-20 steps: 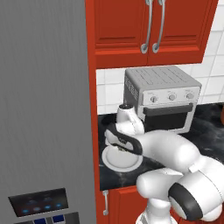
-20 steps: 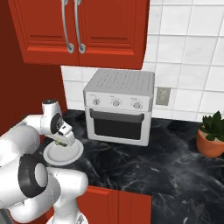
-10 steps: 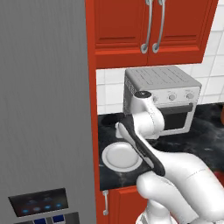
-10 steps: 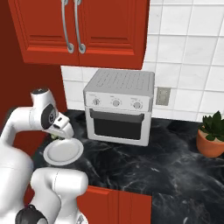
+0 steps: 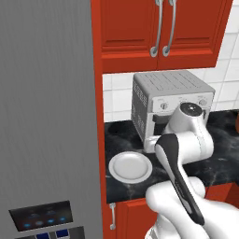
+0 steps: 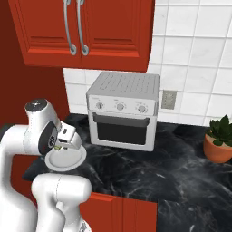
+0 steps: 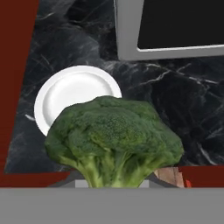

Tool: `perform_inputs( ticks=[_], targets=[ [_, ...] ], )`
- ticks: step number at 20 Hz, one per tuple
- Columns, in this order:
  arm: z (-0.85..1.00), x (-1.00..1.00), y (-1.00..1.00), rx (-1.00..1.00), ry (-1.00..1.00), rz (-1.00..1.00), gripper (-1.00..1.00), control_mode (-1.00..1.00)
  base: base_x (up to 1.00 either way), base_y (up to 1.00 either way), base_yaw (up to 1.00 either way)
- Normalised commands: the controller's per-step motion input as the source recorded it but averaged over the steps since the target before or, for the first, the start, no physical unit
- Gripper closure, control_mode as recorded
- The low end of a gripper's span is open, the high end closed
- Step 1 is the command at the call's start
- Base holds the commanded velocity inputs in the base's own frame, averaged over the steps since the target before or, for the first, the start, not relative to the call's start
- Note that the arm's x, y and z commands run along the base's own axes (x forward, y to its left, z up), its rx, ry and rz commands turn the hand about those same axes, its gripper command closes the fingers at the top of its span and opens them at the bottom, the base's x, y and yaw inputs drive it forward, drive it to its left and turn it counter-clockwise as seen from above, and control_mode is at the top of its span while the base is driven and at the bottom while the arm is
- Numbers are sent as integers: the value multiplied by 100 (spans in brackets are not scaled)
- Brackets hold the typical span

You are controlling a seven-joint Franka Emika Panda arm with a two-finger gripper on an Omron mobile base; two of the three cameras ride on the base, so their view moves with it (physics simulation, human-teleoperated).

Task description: Place the broccoli on the bottom rack of the oven.

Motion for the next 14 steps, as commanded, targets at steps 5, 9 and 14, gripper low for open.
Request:
perform_inputs(
  ticks=[5,9,14],
  targets=[
    [0,-36,-8,0,-4,2,100,-100,0,0,0],
    [0,-14,0,0,0,0,100,-100,0,0,0],
    [-1,-34,0,0,-1,0,100,-100,0,0,0]
  ],
)
